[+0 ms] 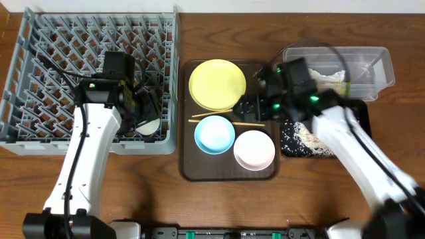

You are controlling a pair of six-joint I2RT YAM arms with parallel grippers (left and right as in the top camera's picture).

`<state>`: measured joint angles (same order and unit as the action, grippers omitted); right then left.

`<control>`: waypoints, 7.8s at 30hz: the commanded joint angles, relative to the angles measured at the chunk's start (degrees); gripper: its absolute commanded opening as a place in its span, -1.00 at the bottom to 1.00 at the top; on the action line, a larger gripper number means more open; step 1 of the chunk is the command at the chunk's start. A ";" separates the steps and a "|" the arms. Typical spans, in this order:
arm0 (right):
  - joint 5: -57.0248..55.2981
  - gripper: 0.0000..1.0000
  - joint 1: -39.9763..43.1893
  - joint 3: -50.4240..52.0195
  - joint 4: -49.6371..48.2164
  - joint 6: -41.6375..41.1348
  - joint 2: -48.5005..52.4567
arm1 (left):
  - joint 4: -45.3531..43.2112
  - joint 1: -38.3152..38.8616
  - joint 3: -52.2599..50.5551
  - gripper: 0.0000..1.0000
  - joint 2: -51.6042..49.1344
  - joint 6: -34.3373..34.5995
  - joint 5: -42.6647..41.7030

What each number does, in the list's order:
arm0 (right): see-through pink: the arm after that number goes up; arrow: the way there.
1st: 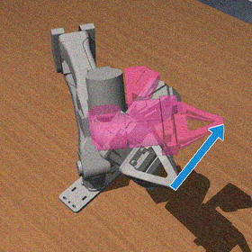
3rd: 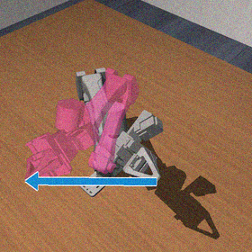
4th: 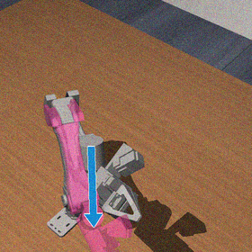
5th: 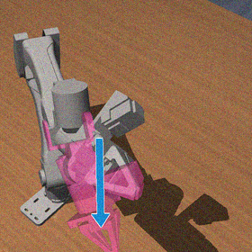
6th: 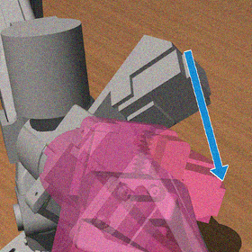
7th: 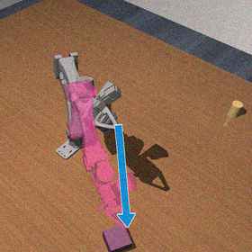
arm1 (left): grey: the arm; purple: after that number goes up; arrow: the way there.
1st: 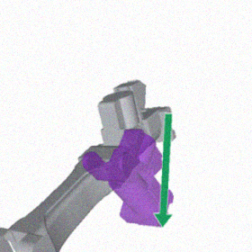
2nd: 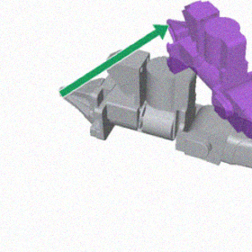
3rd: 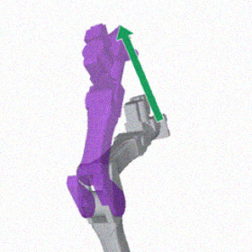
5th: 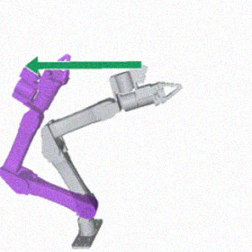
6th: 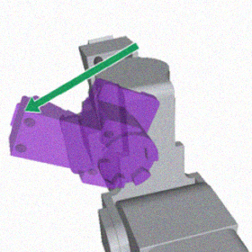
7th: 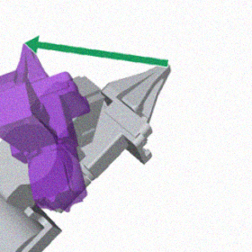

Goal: Sort waste into correct bins and load items into the dishwasher
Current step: 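Carry white cup with left gripper over the dish rack, then lower white cup upside down into rack with left gripper and release, then withdraw left gripper from rack toward the light-blue bowl on tray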

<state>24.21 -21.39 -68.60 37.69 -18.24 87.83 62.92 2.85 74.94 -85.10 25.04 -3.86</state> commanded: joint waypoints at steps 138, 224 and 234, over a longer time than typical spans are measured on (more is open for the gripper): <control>-22.91 0.98 -0.22 -5.75 11.37 5.25 -15.06 | 1.33 4.15 -7.50 0.77 -5.46 -7.48 2.40; -27.85 0.98 17.62 -5.73 15.52 -2.93 -15.08 | -9.94 22.62 2.47 0.10 -22.82 -5.70 -4.59; -27.85 0.99 17.62 -5.73 15.52 -2.93 -15.08 | -11.17 22.64 1.79 -0.09 -22.97 -5.03 -4.55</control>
<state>-2.63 -4.29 -74.28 52.97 -20.43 72.64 51.96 25.52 76.97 -107.59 19.49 -8.82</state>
